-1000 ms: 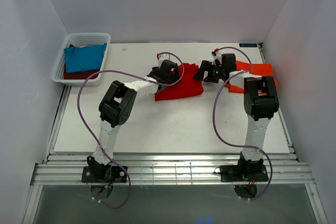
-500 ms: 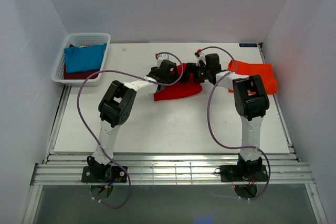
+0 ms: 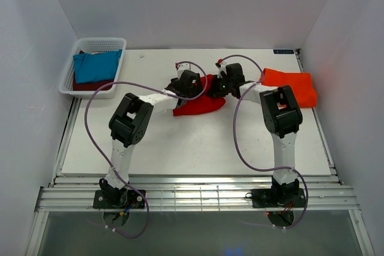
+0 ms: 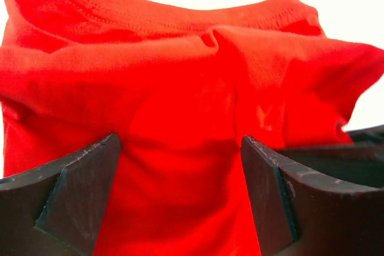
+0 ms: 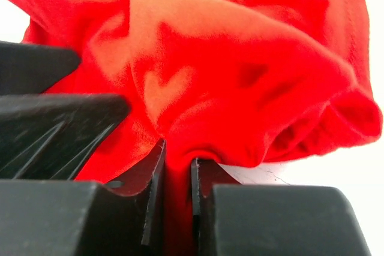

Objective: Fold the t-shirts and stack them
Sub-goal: Neatly place the folded tshirt to the corner

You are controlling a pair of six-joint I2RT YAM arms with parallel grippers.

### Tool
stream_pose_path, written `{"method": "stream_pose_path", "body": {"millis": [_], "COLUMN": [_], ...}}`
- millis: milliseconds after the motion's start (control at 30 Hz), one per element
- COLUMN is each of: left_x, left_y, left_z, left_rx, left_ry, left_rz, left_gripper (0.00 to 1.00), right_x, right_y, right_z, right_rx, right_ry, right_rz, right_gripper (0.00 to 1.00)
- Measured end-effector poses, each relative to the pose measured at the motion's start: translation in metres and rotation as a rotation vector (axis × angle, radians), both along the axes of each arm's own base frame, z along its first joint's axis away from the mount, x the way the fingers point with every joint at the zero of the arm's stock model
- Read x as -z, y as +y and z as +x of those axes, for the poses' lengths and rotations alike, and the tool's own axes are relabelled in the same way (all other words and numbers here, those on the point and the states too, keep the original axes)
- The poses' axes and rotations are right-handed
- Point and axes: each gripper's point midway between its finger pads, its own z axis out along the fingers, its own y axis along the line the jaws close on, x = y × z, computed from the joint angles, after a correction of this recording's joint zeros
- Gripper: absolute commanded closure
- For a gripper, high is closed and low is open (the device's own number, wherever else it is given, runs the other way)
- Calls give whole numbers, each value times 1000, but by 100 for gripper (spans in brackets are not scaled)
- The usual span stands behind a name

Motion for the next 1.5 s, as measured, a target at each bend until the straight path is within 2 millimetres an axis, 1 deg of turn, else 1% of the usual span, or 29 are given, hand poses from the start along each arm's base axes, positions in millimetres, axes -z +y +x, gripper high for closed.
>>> {"method": "stream_pose_path", "body": {"millis": [100, 167, 200, 233, 300, 400, 467, 500, 567, 600, 633, 700, 767, 800, 867, 933, 1033, 1200, 1367, 1500], "left_x": [-11, -30, -45, -64, -109, -177, -201, -210, -210, -206, -198, -176, -149, -137, -118, -107, -101, -96, -91, -90], "left_y": [6, 11, 15, 17, 22, 36, 45, 51, 60, 62, 65, 71, 78, 81, 87, 91, 93, 94, 95, 95], "left_z": [-9, -16, -19, -21, -26, -43, -56, -64, -77, -81, -85, -95, -105, -110, -119, -125, -128, -131, -133, -134], "left_rx": [5, 8, 7, 8, 6, -3, -8, -11, -15, -16, -17, -22, -27, -29, -37, -44, -55, -66, -73, -74], "left_ry": [0, -13, -27, -54, -125, -248, -294, -314, -314, -307, -293, -246, -192, -163, -121, -92, -75, -63, -48, -44], "left_rz": [10, 10, 7, -5, -42, -115, -145, -159, -166, -165, -159, -140, -114, -99, -78, -66, -71, -83, -83, -86], "left_gripper": [7, 7, 6, 6, 6, 6, 6, 6, 6, 6, 6, 6, 6, 6, 6, 6, 6, 6, 6, 6], "right_x": [-2, -3, -5, -6, -11, -28, -42, -49, -60, -63, -66, -67, -68, -68, -69, -72, -80, -104, -127, -140], "right_y": [-3, -10, -14, -20, -36, -63, -83, -93, -115, -125, -136, -154, -177, -185, -207, -226, -250, -287, -318, -338], "right_z": [2, 3, 2, 1, 2, 15, 27, 31, 38, 41, 43, 43, 43, 43, 42, 41, 41, 43, 39, 36], "right_rx": [23, 49, 62, 74, 103, 155, 196, 214, 250, 265, 282, 305, 332, 340, 361, 380, 409, 457, 508, 544], "right_ry": [-15, -29, -35, -35, -39, -60, -88, -99, -115, -118, -120, -112, -96, -91, -78, -66, -59, -75, -97, -110], "right_rz": [-29, -87, -123, -162, -242, -334, -380, -403, -448, -465, -481, -509, -542, -551, -573, -589, -607, -625, -613, -605], "right_gripper": [92, 92, 92, 92, 92, 92, 92, 92, 92, 92, 92, 92, 92, 92, 92, 92, 92, 92, 92, 92]}}
